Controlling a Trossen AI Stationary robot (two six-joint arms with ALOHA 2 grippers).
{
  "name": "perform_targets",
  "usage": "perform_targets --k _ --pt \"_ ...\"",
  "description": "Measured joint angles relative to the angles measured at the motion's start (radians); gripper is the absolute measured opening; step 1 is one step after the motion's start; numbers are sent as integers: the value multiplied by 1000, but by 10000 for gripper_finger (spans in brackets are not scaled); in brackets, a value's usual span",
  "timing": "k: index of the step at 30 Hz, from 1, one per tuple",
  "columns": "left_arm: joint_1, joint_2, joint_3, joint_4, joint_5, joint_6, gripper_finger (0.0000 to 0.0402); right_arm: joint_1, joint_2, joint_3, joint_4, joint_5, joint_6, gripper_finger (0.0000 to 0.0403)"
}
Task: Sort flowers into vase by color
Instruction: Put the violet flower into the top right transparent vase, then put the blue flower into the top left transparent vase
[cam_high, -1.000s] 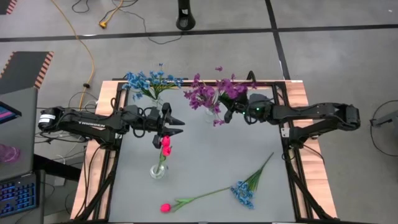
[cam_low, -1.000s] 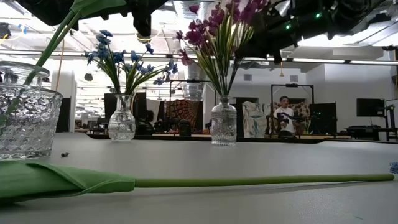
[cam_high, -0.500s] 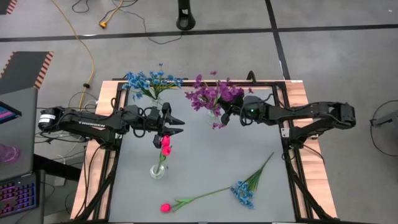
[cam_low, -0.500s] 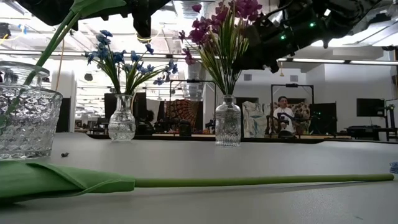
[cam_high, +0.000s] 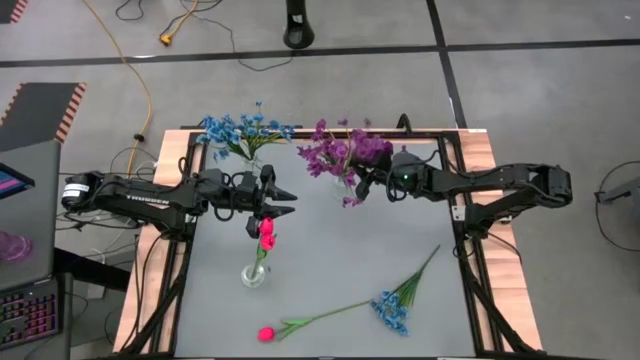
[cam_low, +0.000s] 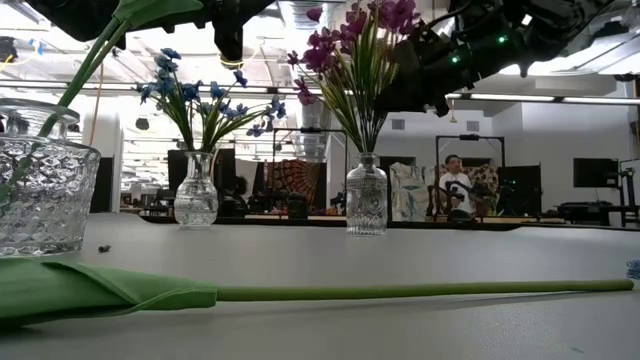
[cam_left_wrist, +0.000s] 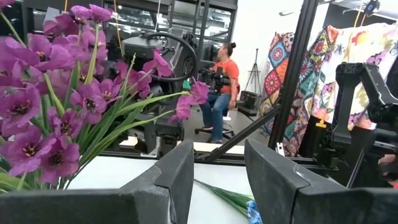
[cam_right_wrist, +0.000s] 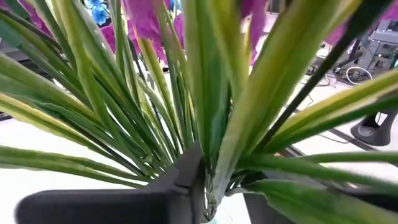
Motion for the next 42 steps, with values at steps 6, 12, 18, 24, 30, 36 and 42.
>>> perform_targets --k 6,12,18,24,30,36,42 --pt "0 0 0 0 0 0 129 0 0 0 0 0 2 184" --pt "0 0 0 0 1 0 129 10 -52 0 -91 0 2 222" --pt "0 0 0 1 1 0 129 26 -146 0 -243 0 2 225" --pt "0 0 0 1 1 0 129 52 -259 0 -401 0 1 225" --pt "0 0 0 1 1 0 129 88 -369 0 -541 0 0 224" --pt "0 0 0 0 1 0 129 137 -468 0 -677 0 20 224" --pt "0 0 0 0 1 0 129 214 -527 0 -807 0 130 224"
